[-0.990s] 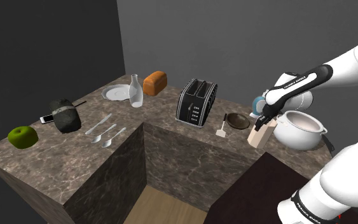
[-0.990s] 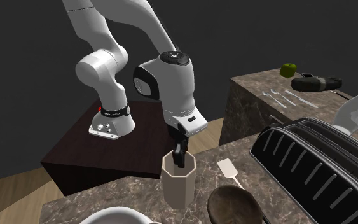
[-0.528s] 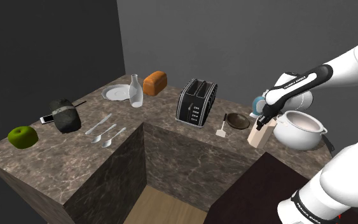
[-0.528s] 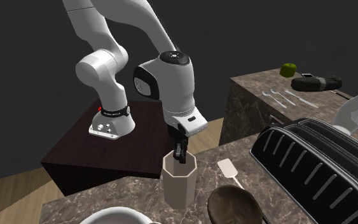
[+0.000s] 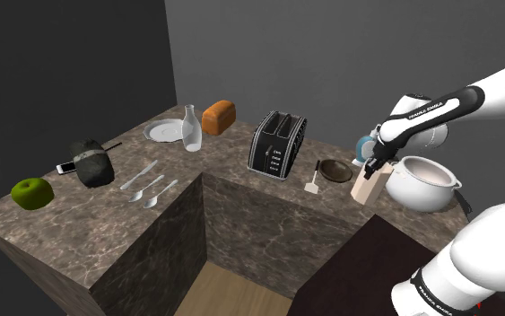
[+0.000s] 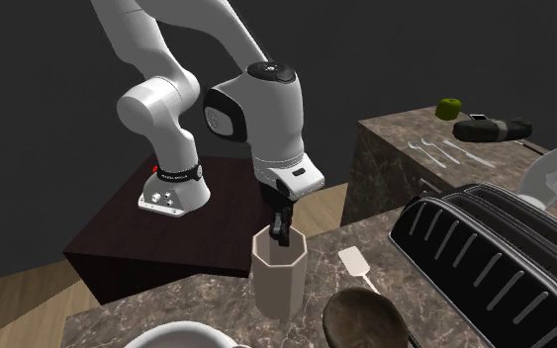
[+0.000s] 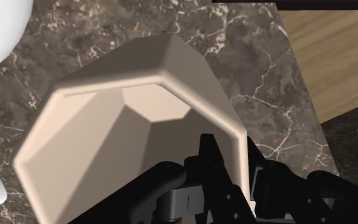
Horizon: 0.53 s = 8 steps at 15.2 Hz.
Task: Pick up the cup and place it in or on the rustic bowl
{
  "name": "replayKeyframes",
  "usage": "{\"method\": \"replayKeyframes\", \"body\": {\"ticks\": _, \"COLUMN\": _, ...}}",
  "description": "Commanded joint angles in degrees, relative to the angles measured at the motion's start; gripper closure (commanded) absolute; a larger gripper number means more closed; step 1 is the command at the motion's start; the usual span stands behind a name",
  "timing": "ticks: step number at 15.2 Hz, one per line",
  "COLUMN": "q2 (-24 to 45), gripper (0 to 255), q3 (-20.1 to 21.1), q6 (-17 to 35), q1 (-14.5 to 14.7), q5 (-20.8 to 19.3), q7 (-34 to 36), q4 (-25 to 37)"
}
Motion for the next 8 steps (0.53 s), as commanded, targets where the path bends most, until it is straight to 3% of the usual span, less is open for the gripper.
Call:
{"method": "replayKeyframes", "body": {"ticks": 1, "q2": -1.68, "gripper": 255, "q3": 0.48, "q6": -2.04, "q1": -0.4, "q5": -0.9, "q7": 0.76, "q4": 0.46}}
{"method": "replayKeyframes", "body": {"ticks": 8, "q2": -6.59, "gripper": 255, "q3": 1.96, "q6": -8.85, "q1": -1.38, "q5": -2.62, "q7": 2.33, "q4": 2.56}}
